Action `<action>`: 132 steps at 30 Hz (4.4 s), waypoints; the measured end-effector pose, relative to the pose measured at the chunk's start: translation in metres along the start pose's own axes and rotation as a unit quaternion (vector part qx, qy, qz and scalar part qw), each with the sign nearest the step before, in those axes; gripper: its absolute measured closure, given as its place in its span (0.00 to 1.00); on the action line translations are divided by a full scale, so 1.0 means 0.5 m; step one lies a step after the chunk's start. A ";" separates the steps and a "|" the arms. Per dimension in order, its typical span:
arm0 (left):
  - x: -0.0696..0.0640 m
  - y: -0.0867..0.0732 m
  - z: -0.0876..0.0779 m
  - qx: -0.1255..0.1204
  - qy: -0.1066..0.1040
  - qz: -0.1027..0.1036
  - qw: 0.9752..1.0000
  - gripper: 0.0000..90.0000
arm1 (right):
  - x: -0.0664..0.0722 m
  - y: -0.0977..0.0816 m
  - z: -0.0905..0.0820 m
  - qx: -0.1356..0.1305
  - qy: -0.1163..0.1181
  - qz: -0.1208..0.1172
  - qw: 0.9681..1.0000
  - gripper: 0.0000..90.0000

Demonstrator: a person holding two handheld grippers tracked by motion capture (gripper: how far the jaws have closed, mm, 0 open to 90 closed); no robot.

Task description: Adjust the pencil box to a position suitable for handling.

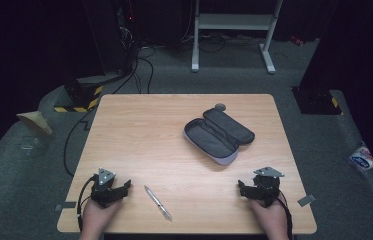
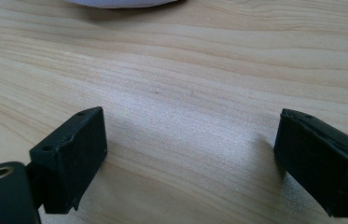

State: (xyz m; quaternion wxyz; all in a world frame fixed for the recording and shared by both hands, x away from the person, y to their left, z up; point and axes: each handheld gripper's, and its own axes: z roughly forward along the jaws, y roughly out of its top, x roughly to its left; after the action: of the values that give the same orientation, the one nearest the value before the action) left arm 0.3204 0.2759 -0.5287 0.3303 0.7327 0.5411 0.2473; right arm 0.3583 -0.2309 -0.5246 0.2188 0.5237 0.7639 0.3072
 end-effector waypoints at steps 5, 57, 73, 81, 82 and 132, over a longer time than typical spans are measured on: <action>0.000 0.001 0.001 0.000 -0.003 0.001 1.000 0.34 | 0.000 0.000 0.000 0.000 0.000 0.000 1.000 0.10; 0.001 0.006 0.006 0.000 -0.008 0.008 1.000 0.33 | 0.025 0.028 -0.030 -0.055 0.036 -0.047 0.997 0.34; 0.000 0.005 0.006 0.000 -0.008 0.008 1.000 0.33 | 0.082 0.101 -0.032 -0.061 0.067 -0.070 0.993 0.36; -0.001 0.005 0.006 0.000 -0.006 0.006 1.000 0.33 | 0.110 0.126 -0.023 -0.074 0.082 -0.076 0.991 0.36; -0.001 0.005 0.005 0.001 -0.007 0.006 1.000 0.33 | 0.113 0.129 -0.022 -0.076 0.083 -0.075 0.991 0.36; -0.002 0.005 0.006 0.000 -0.013 0.009 1.000 0.33 | 0.161 0.230 0.088 -0.069 0.108 -0.056 0.990 0.51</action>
State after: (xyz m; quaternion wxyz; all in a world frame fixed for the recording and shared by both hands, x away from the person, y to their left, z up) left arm 0.3239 0.2740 -0.5287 0.3351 0.7410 0.5298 0.2406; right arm 0.4350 -0.1148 -0.4766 0.1876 0.4276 0.7881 0.4011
